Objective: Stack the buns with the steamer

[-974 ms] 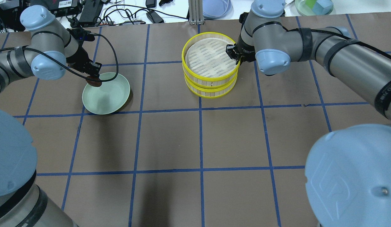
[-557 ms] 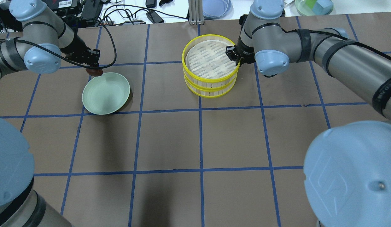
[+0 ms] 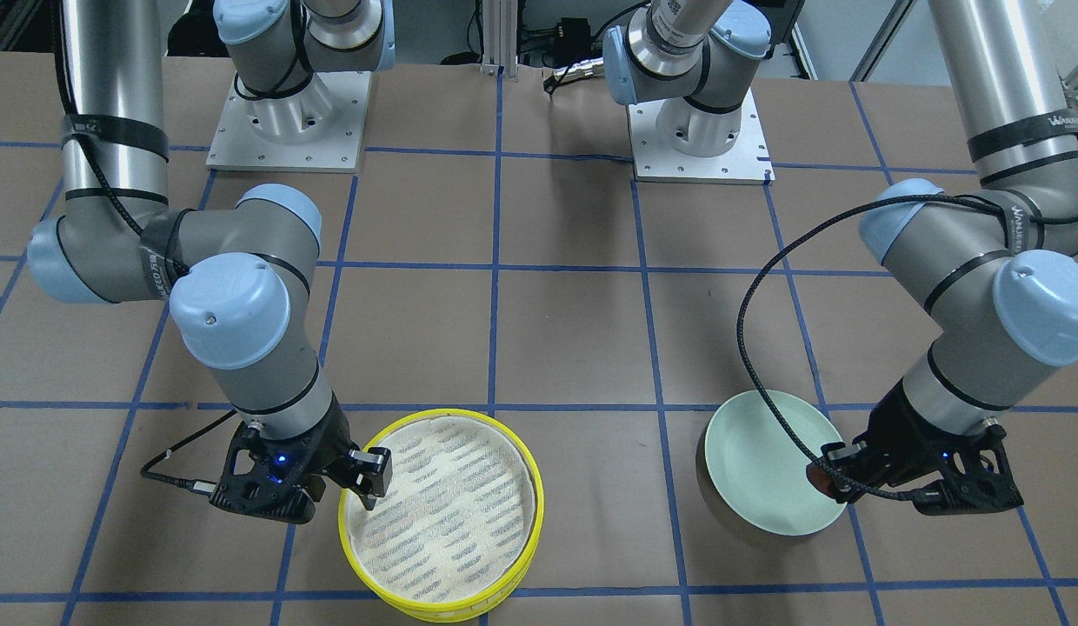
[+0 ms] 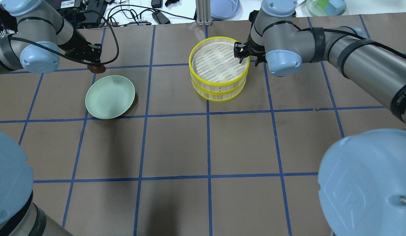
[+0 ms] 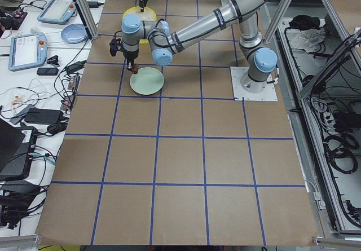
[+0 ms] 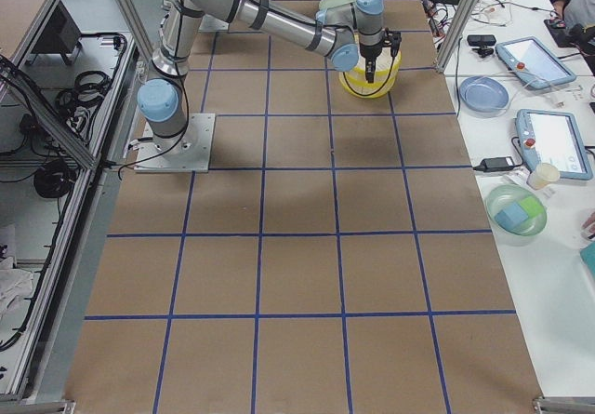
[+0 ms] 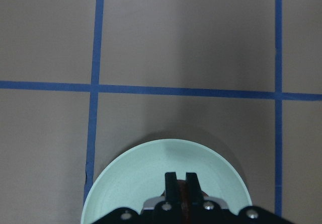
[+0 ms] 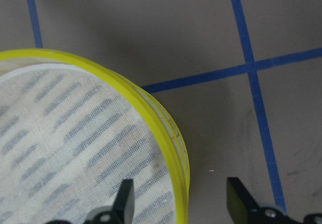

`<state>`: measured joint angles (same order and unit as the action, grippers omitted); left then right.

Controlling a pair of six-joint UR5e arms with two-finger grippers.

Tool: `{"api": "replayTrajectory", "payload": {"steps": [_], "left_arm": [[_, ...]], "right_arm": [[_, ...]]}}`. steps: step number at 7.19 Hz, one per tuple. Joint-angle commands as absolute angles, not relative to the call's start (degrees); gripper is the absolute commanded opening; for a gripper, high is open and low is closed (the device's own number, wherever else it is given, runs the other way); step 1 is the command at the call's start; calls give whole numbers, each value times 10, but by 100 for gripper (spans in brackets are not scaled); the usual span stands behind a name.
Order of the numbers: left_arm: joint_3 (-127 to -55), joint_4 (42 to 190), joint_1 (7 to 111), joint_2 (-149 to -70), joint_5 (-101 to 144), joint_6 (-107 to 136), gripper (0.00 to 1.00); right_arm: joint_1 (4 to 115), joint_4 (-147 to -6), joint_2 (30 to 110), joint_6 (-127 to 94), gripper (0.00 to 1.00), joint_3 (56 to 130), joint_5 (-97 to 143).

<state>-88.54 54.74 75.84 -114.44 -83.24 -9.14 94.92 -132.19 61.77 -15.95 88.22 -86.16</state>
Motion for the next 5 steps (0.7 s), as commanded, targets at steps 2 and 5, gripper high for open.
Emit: {"api": "replayTrajectory", "payload": {"steps": [2,5], "left_arm": [[-871,540,837,-1123,-818,100,0],[-874,406,898,-1137,-705,342,0]], "right_arm": [[949,-1181,741,-121,100,881,-865],[949,-944,911,-121,100,881,-898]]}}
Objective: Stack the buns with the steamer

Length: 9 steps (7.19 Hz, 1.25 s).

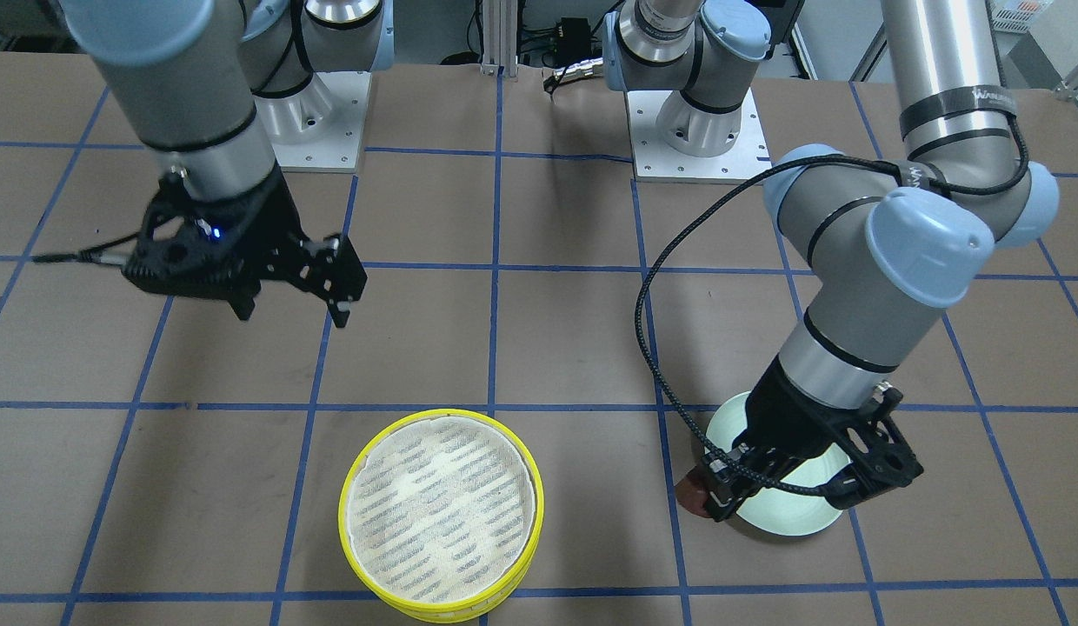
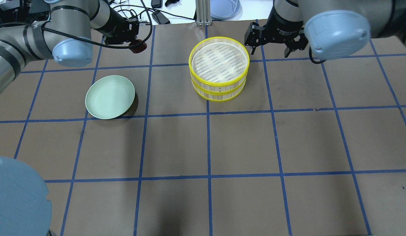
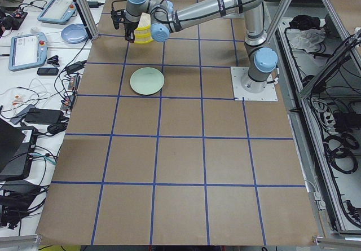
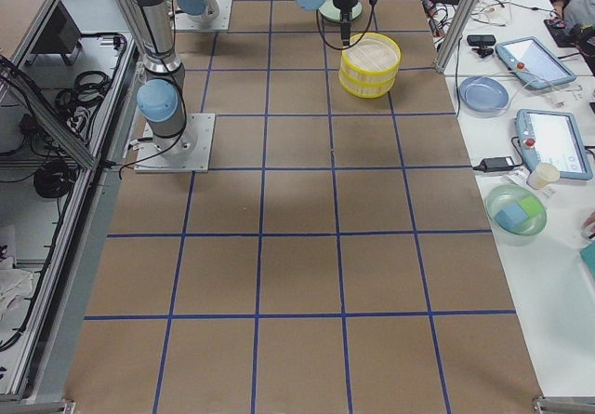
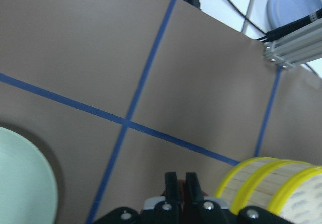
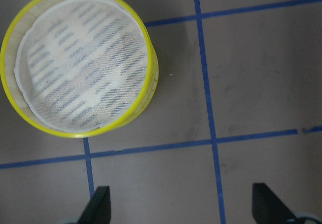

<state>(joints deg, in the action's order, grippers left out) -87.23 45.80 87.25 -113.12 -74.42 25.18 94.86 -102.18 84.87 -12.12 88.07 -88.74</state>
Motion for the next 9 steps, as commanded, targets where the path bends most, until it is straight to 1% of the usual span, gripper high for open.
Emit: {"api": "replayTrajectory", "payload": {"steps": [1,3,6,7,8,9], "left_arm": [[-877,393,921,-1142,-701,394,0],[-882,355,961,-1170,-707,439,0],[-883,286,989,-1214,-702,486,0],[-882,285,998,-1220,-701,522,0],[-882,273,1004,-1229,-701,532,15],[-882,262,1005,-1233,-687,535,44]], "right_arm": [[949,-935,924,-120,100,886,-901],[949,-936,923,-79,100,889,-923],[949,-937,919,-86,100,889,-935],[949,-939,918,-76,100,889,-930],[949,-944,917,-51,100,889,-932],[948,-949,916,8,100,889,-936]]}}
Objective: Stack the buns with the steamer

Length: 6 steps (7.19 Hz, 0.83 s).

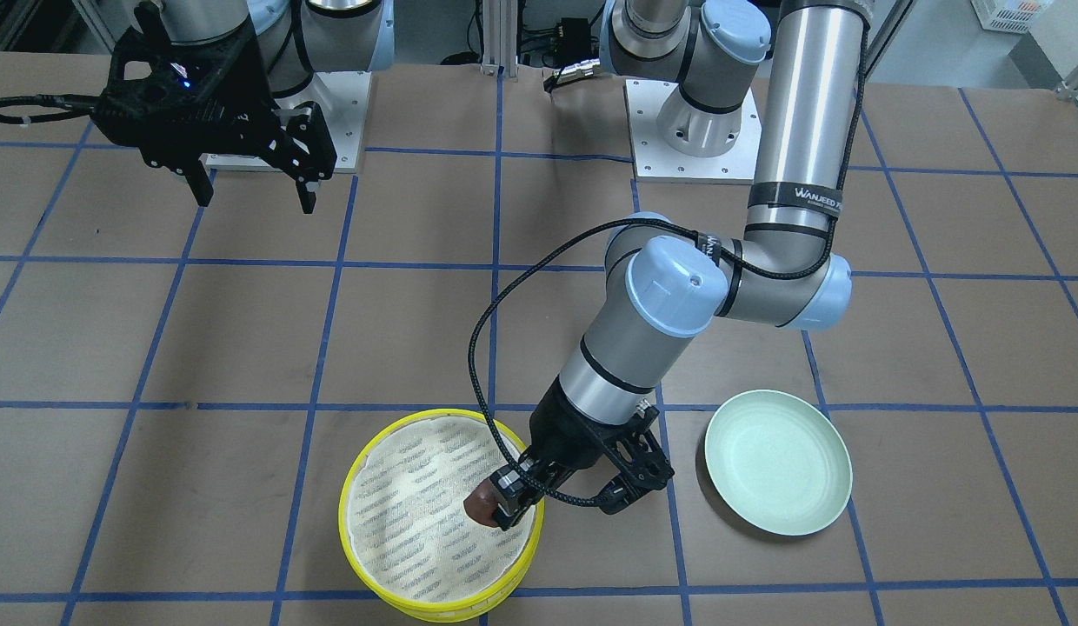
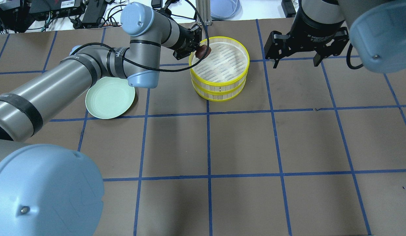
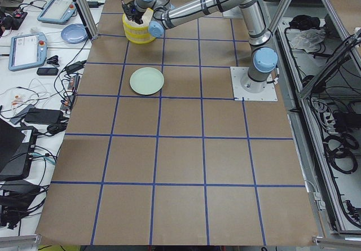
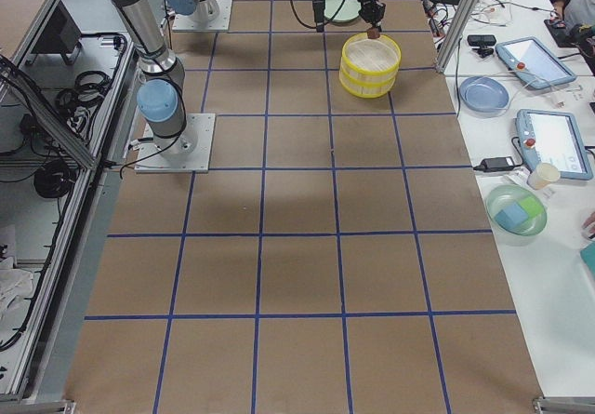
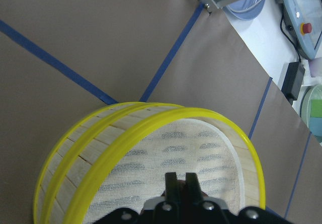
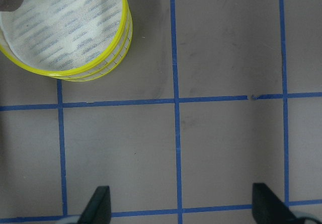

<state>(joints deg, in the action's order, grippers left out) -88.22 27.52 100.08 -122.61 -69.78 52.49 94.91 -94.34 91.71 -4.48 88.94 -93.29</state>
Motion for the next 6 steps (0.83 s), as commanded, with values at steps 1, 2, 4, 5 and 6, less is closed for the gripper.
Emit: {"api": "replayTrajectory", "payload": {"steps": [1,2,4,5,6], "left_arm": [[-882,262,1005,-1234,-682,535,92],[-882,263,1005,-1235,-680,534,100],[-873,279,998,-1212,-672,507,100],[-871,333,978,-1198,-677,419,100],[-871,398,944,-1182,-682,294,99]], "right_arm": [[943,-952,915,41,100,889,-934],[940,-951,915,47,100,889,-929],[938,-948,911,47,100,889,-924],[938,-947,912,46,100,889,-922],[938,-947,916,46,100,888,-912]]}}
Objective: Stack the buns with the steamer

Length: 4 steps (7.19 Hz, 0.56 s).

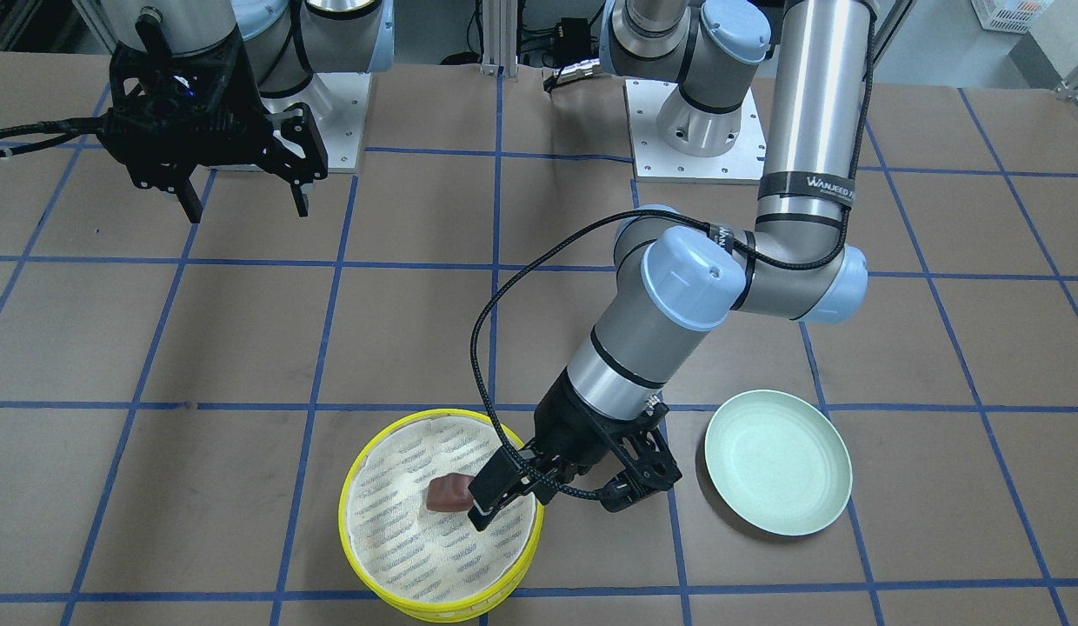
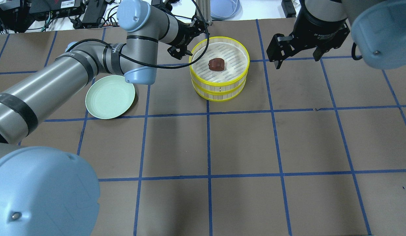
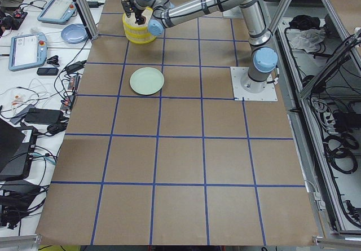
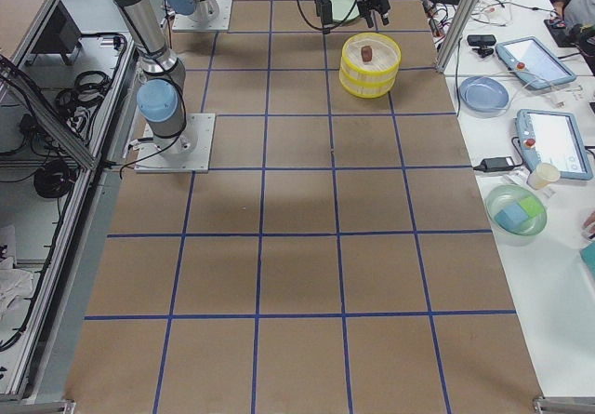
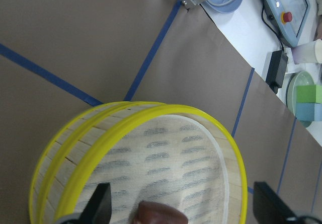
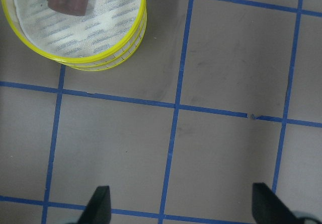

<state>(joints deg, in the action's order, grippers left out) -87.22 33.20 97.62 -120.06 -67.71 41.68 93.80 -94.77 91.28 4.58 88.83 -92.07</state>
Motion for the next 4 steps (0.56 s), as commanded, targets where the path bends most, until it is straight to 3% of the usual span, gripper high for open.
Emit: {"api": "replayTrajectory", "payload": {"steps": [1,4], "left_arm": [[-869,474,908,-1160,-712,193,100],[-869,627,860,-1106,-803,-1,100]], "right_arm": [[938,-947,917,47,100,889,-907],[938,-942,918,40,100,889,-909]]}}
